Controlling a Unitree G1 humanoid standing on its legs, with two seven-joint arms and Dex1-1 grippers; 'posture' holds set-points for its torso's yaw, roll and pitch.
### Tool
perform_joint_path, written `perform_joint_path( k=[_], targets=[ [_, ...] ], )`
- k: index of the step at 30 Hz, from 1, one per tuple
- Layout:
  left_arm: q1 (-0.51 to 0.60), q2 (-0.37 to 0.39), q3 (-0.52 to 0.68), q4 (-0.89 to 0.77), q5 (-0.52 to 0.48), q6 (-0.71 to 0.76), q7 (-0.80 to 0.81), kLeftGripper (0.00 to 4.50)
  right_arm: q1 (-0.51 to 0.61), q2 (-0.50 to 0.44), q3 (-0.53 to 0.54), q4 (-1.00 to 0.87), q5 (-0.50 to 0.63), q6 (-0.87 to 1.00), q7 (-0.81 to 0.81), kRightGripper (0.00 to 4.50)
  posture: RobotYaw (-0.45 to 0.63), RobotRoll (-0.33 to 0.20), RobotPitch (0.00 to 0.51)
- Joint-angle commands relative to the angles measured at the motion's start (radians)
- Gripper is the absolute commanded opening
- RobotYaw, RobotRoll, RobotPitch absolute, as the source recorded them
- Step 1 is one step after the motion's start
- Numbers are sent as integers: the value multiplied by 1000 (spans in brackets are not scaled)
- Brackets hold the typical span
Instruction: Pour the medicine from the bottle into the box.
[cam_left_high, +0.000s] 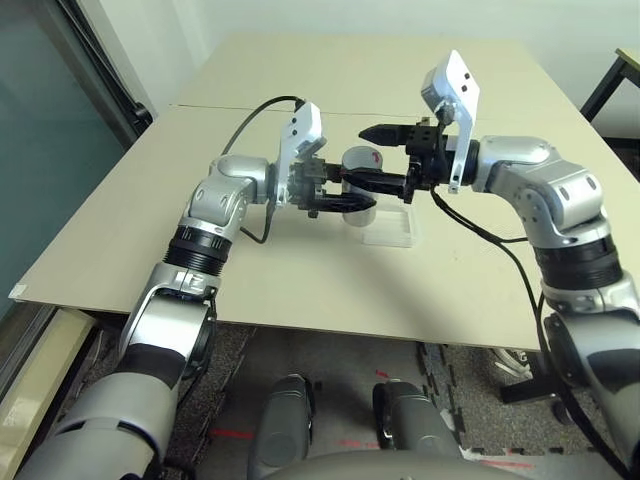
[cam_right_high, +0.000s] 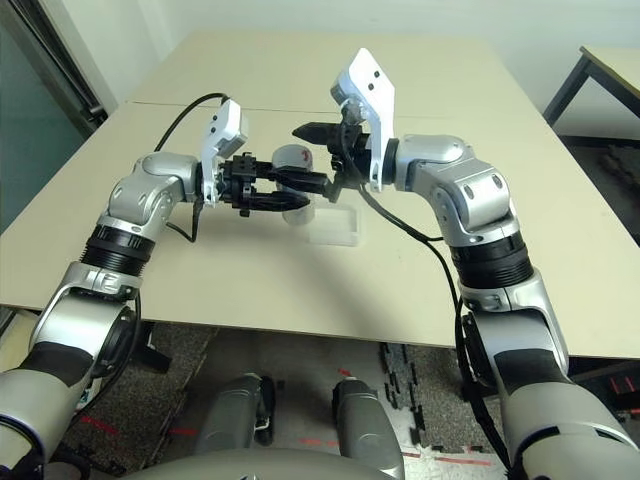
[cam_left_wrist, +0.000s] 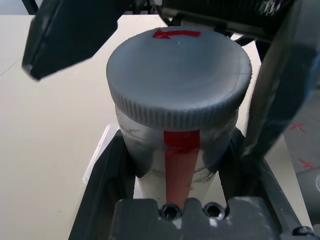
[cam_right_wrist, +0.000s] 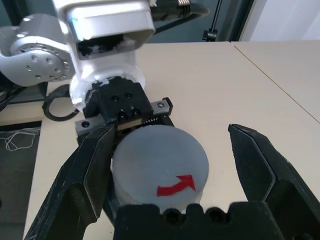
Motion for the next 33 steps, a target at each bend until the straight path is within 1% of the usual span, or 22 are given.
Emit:
perform_joint_path(
  k=[1,7,15,33],
  targets=[
    [-3,1,-10,-8,7,3,-7,2458,-15,4,3,12,-14,-5,-4,4500,4,0,74],
    [0,2,-9,-6,8,3,-7,2458,-11,-9,-14,11,-13,5,-4,4500,0,0,78],
    [3,6,-6,-7,7,6,-5,2458,15,-63,-52,17,-6,7,-6,4500,-1,0,84],
    [17,18,4,-13,5,12,6,2458,53,-164,-110,4,56,29,-4,4500,8,0,87]
  ],
)
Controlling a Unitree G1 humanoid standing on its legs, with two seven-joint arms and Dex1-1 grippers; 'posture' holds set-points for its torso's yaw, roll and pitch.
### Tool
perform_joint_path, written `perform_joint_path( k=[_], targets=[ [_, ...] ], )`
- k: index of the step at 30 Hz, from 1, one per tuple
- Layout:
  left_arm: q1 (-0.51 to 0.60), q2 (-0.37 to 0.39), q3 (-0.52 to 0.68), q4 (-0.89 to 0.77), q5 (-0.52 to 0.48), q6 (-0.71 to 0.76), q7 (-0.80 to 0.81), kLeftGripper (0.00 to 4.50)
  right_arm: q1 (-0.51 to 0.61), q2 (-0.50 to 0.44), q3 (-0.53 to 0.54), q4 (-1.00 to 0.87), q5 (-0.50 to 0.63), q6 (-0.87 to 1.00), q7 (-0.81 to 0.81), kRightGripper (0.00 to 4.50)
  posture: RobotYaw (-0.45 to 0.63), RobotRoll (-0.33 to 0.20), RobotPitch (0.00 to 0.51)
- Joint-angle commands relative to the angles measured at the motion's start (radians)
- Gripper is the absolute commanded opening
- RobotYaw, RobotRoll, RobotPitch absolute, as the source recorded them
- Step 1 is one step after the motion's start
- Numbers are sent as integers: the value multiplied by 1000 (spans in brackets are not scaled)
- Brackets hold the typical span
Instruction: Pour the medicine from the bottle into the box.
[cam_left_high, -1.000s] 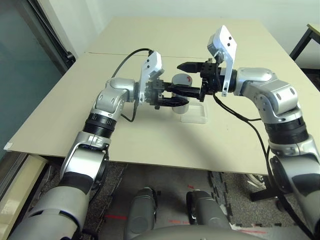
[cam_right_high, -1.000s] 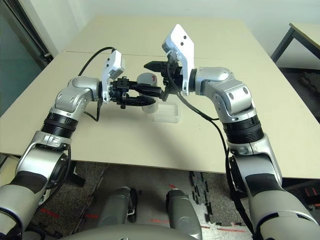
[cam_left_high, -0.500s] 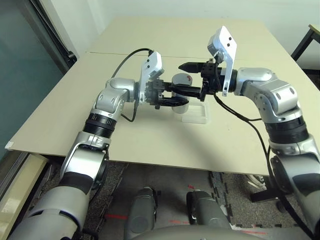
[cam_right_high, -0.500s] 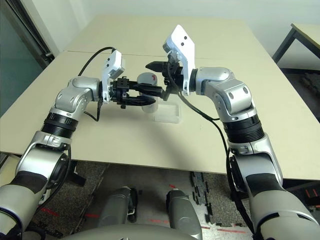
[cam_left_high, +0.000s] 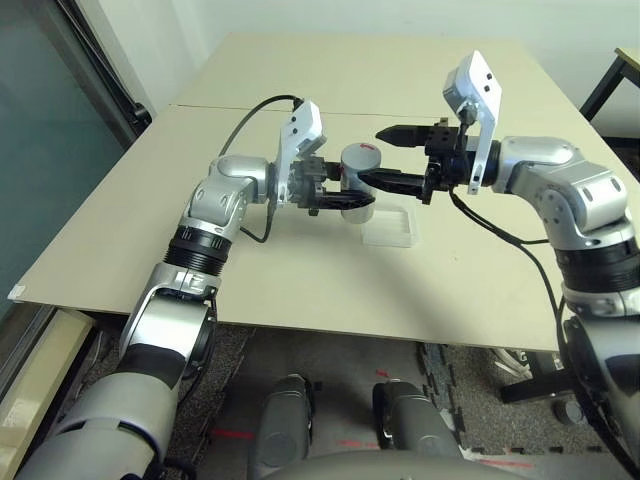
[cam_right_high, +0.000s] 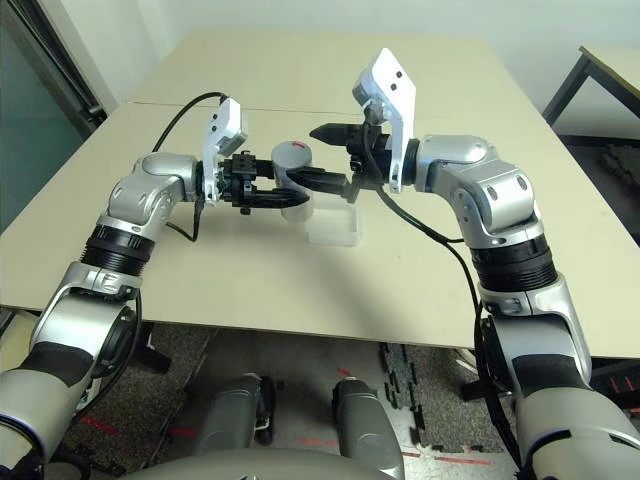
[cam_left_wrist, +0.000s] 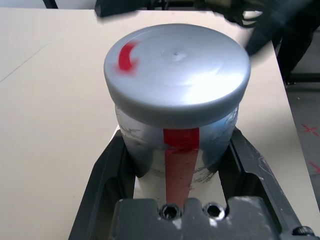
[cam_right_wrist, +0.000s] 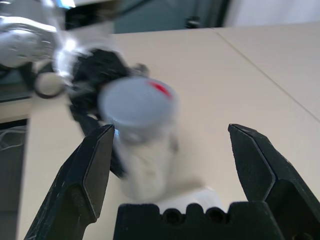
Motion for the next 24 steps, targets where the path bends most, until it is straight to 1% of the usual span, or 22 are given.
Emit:
perform_joint_path(
  k=[1,7,13,16,19,24],
  targets=[
    [14,0,-8,-13,0,1,-12,2458,6,-16,-28,14,-6,8,-8,4500,9,0,86],
    [18,3,-4,-8,2,-2,-11,2458,16,-37,-43,27,-10,6,2,4500,9,0,87],
    [14,2,-1,11,5,-12,-9,2458,51,-63,-40,-42,41,67,47,4500,9,0,87],
    [10,2,-1,22,7,-18,-9,2458,59,-42,-51,-109,106,138,47,4500,5,0,87],
    [5,0,-2,29,7,-22,-10,2458,52,-15,-54,-145,147,175,29,4500,3,0,86],
    [-4,-6,-5,41,9,-29,-11,2458,22,32,-31,-143,147,176,5,4500,3,0,84]
  ],
)
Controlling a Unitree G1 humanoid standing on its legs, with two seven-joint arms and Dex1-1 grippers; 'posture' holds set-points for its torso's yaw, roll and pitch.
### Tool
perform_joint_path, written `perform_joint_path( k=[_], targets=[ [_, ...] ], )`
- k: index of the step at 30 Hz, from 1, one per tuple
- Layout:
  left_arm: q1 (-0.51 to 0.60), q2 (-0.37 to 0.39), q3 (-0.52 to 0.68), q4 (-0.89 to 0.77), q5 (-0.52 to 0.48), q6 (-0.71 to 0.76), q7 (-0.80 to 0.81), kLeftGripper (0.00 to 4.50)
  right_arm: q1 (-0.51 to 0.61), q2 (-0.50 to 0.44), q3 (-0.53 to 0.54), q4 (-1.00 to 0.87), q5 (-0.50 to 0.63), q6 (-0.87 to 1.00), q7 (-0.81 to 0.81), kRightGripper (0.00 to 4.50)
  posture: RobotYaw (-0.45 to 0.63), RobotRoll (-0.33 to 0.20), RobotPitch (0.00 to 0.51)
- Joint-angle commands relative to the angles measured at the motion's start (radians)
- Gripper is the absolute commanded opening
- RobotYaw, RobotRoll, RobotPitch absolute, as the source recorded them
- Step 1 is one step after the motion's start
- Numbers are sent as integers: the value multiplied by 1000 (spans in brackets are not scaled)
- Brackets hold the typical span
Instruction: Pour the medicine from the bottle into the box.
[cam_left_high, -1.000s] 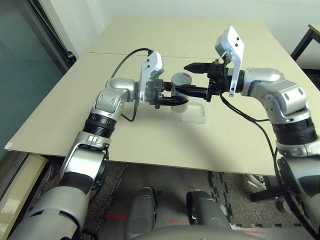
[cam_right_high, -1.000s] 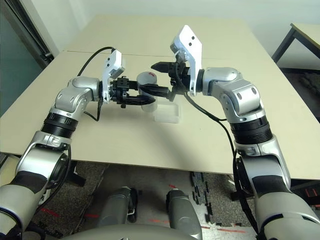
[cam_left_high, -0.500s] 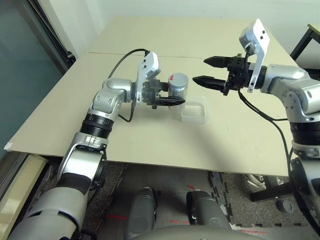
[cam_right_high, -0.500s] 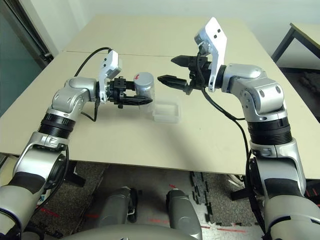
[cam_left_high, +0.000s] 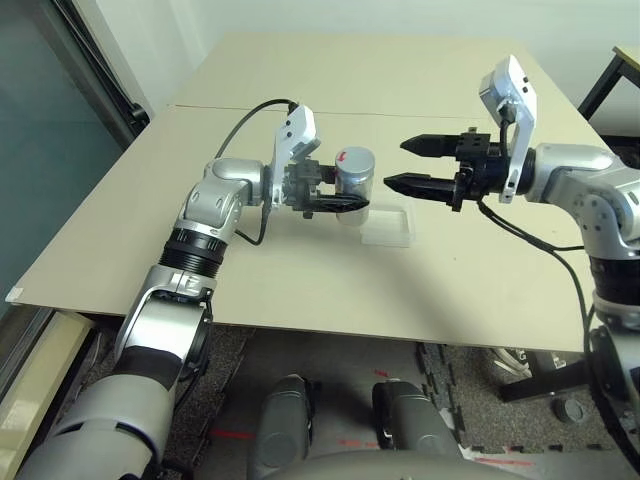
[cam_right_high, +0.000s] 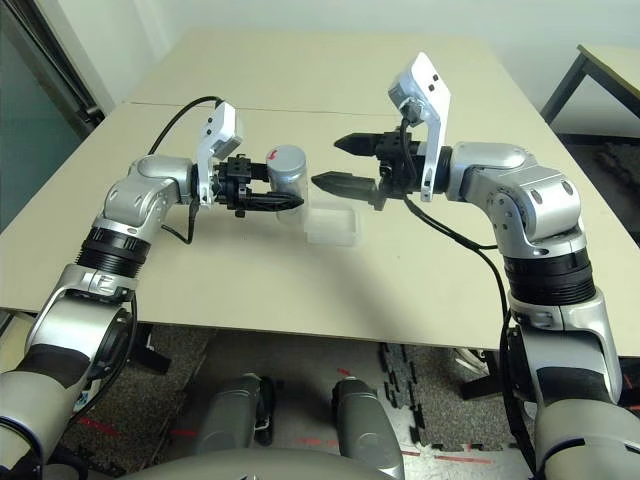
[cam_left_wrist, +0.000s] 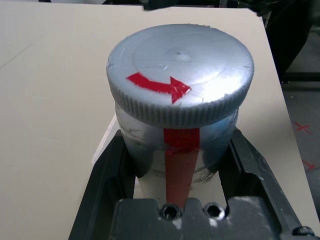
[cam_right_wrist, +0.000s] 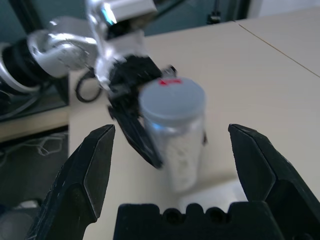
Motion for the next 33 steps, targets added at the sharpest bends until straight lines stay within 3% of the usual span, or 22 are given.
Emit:
perform_joint_path(
  k=[1,12,27,33],
  targets=[
    [-14,-8,-5,9,9,-14,-7,2458,-32,19,10,-2,3,2,-15,4500,3,0,84],
    [-14,-17,-8,4,12,-14,-8,2458,-101,91,89,108,-92,-84,-14,4500,13,0,83],
    [-3,-17,-15,-19,10,-1,-13,2458,-120,116,144,163,-180,-147,17,4500,17,0,87],
    [1,-17,-19,-18,13,-2,-16,2458,-123,130,130,148,-176,-129,10,2588,12,0,85]
  ],
)
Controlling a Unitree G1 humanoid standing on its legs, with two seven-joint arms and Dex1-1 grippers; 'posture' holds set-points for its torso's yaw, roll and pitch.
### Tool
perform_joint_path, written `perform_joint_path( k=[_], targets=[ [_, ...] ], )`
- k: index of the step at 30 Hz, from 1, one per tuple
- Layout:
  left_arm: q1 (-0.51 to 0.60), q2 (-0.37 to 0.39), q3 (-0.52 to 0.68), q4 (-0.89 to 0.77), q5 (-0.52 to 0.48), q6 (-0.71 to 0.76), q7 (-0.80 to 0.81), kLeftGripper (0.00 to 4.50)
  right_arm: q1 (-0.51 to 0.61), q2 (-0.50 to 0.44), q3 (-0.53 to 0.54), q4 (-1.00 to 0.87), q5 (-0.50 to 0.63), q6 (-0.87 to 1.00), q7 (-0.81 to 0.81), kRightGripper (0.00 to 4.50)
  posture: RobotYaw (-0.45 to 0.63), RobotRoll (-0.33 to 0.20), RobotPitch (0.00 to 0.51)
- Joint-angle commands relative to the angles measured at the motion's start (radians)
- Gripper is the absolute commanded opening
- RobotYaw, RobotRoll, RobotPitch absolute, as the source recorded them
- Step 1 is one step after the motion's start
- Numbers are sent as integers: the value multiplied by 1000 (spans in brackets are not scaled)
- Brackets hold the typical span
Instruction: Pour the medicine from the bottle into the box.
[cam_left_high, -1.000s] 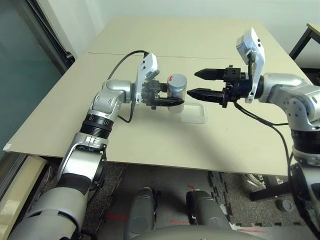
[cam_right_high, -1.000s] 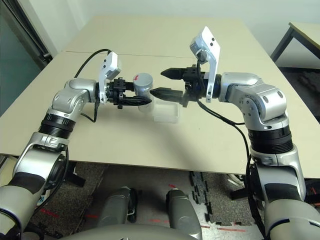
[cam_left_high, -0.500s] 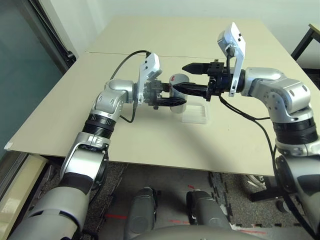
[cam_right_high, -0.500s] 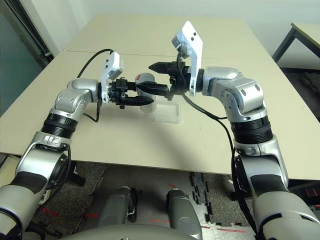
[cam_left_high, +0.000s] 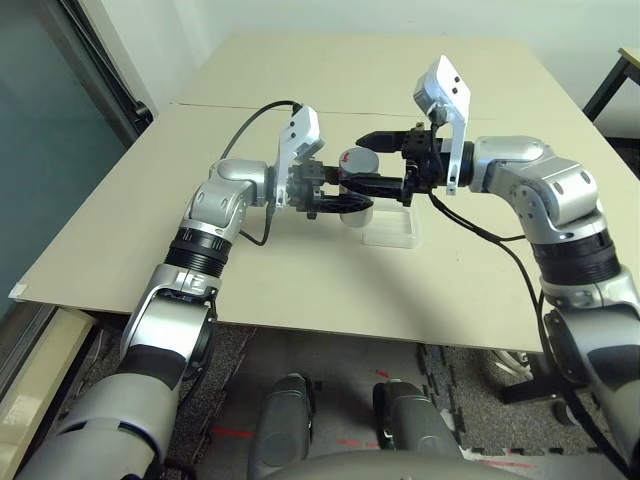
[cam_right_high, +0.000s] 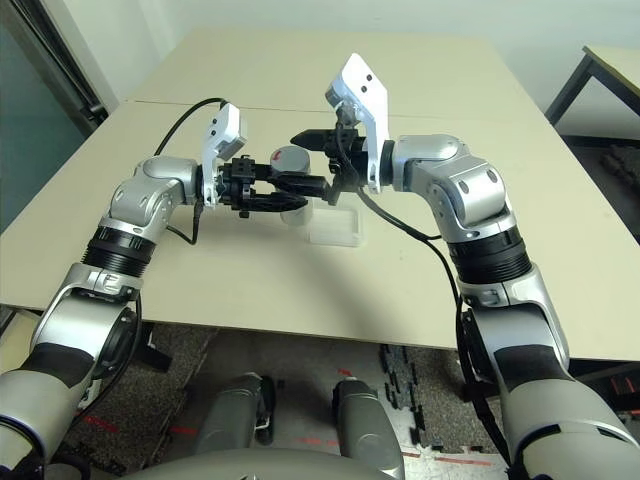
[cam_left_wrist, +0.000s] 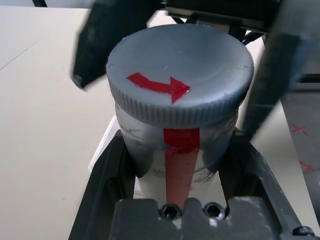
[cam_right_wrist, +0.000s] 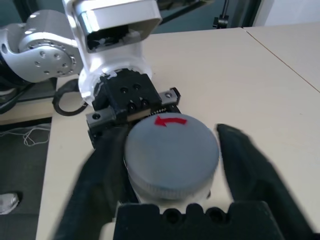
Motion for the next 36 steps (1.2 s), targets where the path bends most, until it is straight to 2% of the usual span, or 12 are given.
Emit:
perform_joint_path(
  k=[1,8,13,17,21,25,29,36],
  targets=[
    [8,2,-16,-11,11,4,-8,2458,-17,3,-3,-15,5,13,0,2588,11,0,84],
    [16,5,-23,25,29,-21,-11,2458,-56,30,-62,-42,72,116,-41,2588,9,0,83],
    [22,8,-23,34,35,-29,-12,2459,-109,65,-118,6,79,149,-121,2588,13,0,84],
    [24,11,-24,40,42,-37,-10,2459,-144,75,-141,71,43,138,-195,2588,18,0,84],
    [18,8,-9,59,53,-51,29,2459,-142,70,-139,176,-56,59,-306,2588,26,0,84],
    [-35,-13,55,178,86,-131,207,2458,-95,81,-158,278,-144,-46,-422,2588,36,0,85],
    [-112,-18,126,386,129,-276,430,2459,-27,110,-181,330,-207,-158,-540,2588,44,0,82],
    [-180,-29,218,640,154,-442,674,2459,59,160,-229,400,-269,-302,-696,2588,47,0,78]
  ],
)
